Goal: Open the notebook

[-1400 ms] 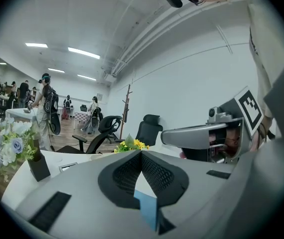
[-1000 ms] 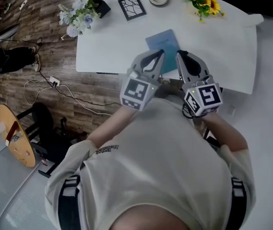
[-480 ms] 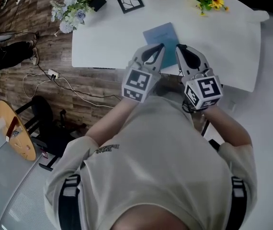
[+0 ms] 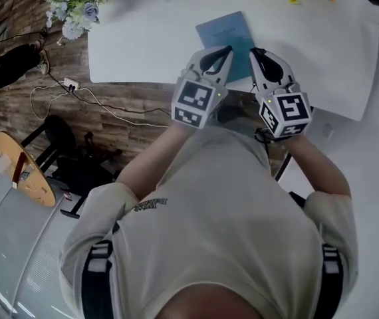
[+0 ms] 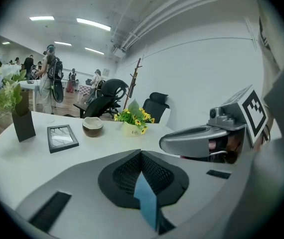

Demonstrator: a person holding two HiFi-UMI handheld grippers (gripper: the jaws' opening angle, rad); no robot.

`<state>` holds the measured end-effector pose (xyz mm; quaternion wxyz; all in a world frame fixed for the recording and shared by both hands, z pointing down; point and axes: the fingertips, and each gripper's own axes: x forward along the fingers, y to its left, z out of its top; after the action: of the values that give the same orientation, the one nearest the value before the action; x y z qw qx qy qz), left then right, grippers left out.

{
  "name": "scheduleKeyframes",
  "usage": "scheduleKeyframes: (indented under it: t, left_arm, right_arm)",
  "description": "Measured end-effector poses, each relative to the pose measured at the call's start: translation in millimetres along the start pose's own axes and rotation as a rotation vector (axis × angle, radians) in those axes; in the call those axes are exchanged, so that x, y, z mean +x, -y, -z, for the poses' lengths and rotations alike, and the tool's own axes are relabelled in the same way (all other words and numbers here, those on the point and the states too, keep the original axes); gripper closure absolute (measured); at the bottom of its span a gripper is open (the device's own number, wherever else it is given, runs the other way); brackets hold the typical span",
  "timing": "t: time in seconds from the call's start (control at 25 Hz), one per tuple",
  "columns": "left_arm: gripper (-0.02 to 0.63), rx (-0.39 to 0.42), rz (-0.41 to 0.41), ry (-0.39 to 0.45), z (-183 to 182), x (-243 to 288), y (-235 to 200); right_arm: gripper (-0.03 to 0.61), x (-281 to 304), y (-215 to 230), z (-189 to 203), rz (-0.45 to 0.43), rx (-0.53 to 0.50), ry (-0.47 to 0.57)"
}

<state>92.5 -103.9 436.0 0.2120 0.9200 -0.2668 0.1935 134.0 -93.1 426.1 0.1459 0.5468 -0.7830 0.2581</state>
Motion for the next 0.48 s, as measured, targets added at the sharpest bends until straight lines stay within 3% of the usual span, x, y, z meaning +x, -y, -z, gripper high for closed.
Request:
scheduleKeyframes:
  t: [0.48]
  left_arm:
    - [0.603,-0.048,0.001,-0.125,60,55,-22]
  right_arm:
    - [0.429,43,36,76,0.055,0.105,-0.126]
